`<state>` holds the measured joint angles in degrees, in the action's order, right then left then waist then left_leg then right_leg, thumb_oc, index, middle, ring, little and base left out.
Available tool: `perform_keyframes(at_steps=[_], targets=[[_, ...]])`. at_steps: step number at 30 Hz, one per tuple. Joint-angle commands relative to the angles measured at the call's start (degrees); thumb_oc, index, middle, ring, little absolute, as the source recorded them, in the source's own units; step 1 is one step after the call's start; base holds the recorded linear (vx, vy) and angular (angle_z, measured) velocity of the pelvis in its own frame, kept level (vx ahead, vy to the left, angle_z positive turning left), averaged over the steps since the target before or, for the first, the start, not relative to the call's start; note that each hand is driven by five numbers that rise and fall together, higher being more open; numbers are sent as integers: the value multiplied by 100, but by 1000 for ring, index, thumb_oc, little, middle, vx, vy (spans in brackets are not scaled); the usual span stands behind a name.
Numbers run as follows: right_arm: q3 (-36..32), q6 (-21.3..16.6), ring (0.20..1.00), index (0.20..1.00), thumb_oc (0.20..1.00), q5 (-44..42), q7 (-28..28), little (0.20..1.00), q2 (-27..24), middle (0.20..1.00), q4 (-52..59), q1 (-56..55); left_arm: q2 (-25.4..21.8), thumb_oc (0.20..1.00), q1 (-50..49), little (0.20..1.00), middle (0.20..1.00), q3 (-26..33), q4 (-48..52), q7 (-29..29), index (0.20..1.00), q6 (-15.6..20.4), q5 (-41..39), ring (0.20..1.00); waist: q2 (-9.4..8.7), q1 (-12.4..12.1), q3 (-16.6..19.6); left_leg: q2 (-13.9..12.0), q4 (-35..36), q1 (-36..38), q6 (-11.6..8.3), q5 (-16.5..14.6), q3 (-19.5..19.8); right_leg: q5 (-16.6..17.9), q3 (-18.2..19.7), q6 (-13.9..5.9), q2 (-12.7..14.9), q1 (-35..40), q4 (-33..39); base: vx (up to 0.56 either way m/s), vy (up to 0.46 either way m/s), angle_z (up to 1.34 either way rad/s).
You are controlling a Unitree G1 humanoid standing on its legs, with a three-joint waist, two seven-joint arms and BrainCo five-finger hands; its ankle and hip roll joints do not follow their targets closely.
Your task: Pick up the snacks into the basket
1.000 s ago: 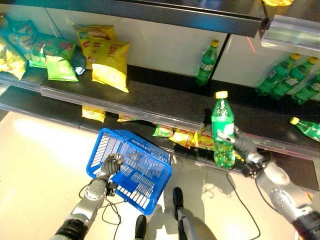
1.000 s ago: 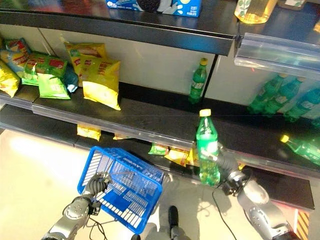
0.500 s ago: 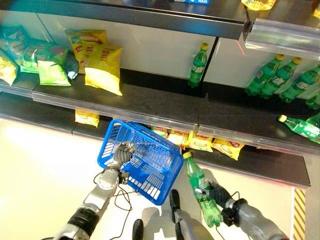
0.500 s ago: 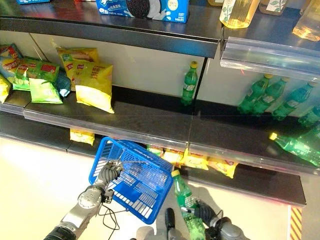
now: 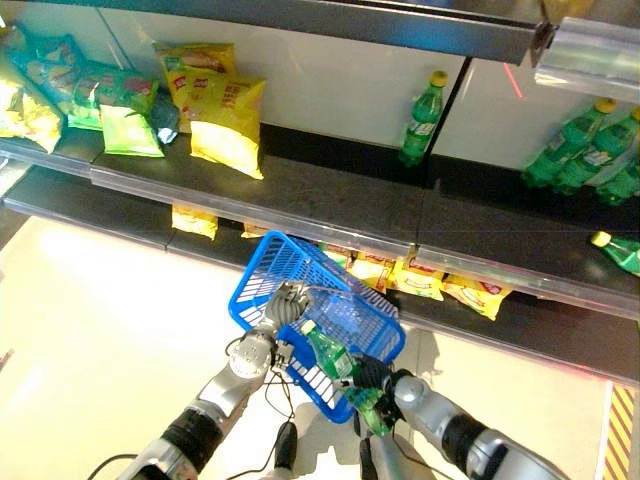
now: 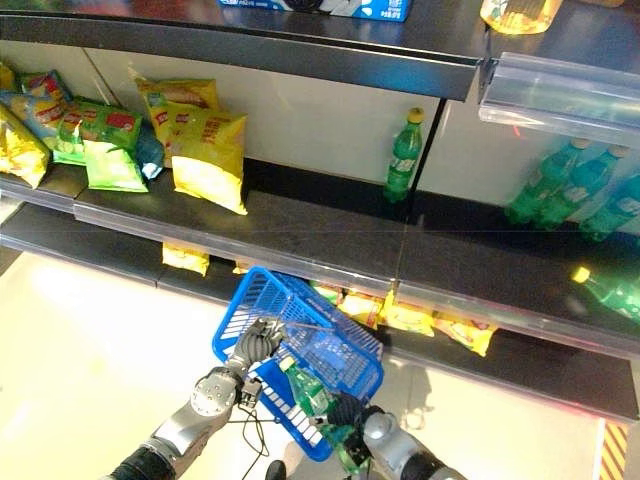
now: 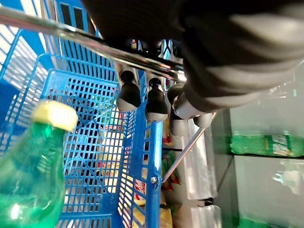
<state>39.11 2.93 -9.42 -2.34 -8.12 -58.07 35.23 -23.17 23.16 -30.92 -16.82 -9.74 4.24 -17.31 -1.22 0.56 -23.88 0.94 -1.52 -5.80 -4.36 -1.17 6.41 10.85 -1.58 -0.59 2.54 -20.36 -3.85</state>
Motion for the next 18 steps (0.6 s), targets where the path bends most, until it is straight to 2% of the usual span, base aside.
perform_keyframes(at_steps=[1, 10, 18], targets=[[45, -162, 200, 200, 200, 240, 134, 200, 168, 200, -275, 441, 31, 200, 445, 200, 200, -149, 1148, 155, 200, 498, -245, 200, 121, -57, 290, -5, -116, -594, 1, 75, 134, -792, 215, -809, 527, -304, -844, -3, -26, 9], [-364, -114, 200, 200, 200, -150, 363, 200, 427, 200, -977, 1127, -114, 200, 229, 200, 200, -429, 1719, 412, 200, 507, -533, 200, 275, -245, 228, 39, -184, -727, 6, 92, 234, -796, 167, -799, 592, -390, -911, -9, -8, 10], [-802, -124, 200, 200, 200, -485, 569, 200, 257, 200, -1337, 1724, -353, 200, 101, 200, 200, -565, 2237, 608, 200, 571, -924, 200, 370, -400, 157, 83, -251, -828, 22, 82, 288, -789, 144, -807, 641, -486, -970, -19, -7, 5]])
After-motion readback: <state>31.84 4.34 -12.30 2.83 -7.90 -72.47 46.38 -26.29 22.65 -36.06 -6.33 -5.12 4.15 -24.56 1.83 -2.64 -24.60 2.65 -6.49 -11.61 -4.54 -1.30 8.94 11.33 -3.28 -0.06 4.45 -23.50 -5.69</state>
